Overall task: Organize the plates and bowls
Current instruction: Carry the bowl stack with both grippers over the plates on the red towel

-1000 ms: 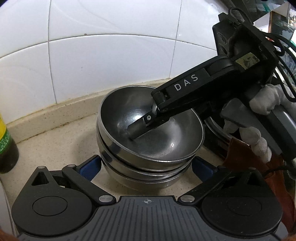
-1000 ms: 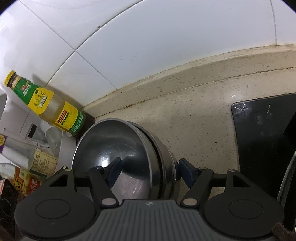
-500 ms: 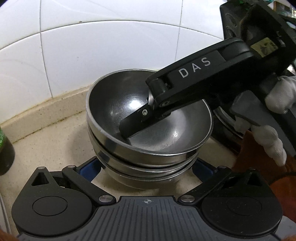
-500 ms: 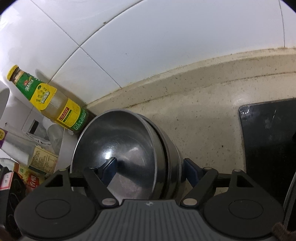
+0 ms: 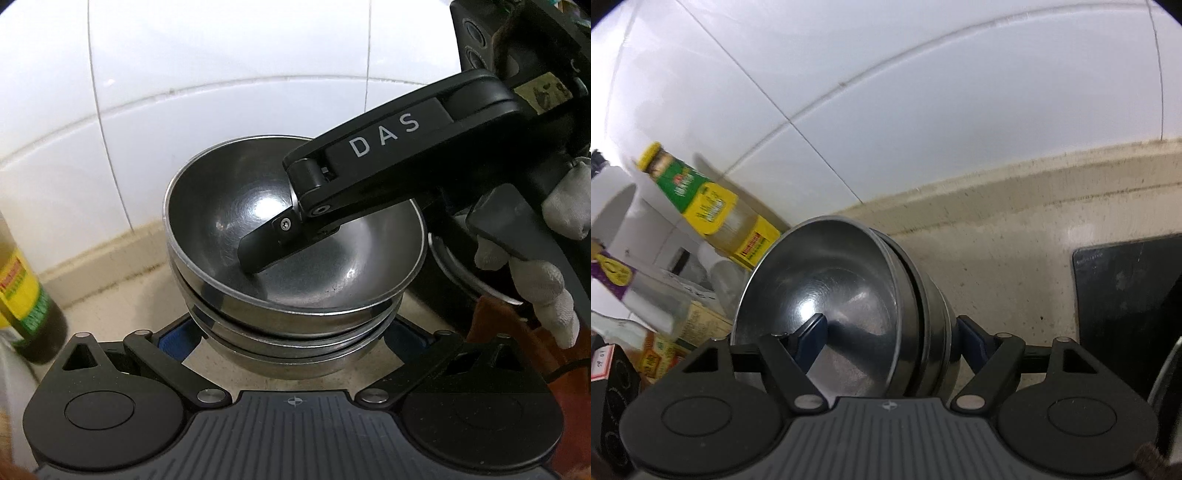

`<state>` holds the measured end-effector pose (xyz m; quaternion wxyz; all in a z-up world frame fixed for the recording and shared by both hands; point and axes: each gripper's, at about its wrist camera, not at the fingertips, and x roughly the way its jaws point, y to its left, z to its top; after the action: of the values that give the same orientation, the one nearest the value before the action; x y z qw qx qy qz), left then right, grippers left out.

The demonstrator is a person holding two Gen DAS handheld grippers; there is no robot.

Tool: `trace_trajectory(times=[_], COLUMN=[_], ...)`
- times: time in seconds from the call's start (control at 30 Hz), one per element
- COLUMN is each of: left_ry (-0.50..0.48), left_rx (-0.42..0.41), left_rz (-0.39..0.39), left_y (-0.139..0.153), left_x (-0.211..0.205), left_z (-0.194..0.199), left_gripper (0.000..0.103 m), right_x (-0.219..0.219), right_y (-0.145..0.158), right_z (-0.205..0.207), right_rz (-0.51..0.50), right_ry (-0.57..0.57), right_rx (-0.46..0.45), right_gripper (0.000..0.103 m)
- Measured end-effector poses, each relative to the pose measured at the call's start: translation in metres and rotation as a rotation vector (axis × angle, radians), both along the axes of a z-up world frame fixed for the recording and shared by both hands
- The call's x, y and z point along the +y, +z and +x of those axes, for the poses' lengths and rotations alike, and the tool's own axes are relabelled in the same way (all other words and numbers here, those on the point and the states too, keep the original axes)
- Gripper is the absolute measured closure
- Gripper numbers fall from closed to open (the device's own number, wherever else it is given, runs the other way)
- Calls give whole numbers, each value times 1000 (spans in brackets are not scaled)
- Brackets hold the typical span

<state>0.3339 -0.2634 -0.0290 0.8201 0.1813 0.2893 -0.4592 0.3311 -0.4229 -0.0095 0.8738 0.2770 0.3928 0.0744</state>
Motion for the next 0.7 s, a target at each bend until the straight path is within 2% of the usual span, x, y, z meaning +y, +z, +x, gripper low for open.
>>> trace_trajectory(times=[0.4, 0.57, 0.7], left_ry=[86, 136, 189], left_rx=[-84, -82, -42], left_rz=[-2, -1, -2], left_y=[56, 58, 57], left_x=[25, 35, 46], left_z=[-83, -109, -128], left_gripper=[0, 0, 0], right_x=[18, 32, 41], right_y=[55, 64, 61], right_z=[-63, -90, -104], right_rz=[-10, -17, -21], right_ry=[48, 95, 148], right_rx=[-119, -132, -108], right_gripper=[32, 32, 32])
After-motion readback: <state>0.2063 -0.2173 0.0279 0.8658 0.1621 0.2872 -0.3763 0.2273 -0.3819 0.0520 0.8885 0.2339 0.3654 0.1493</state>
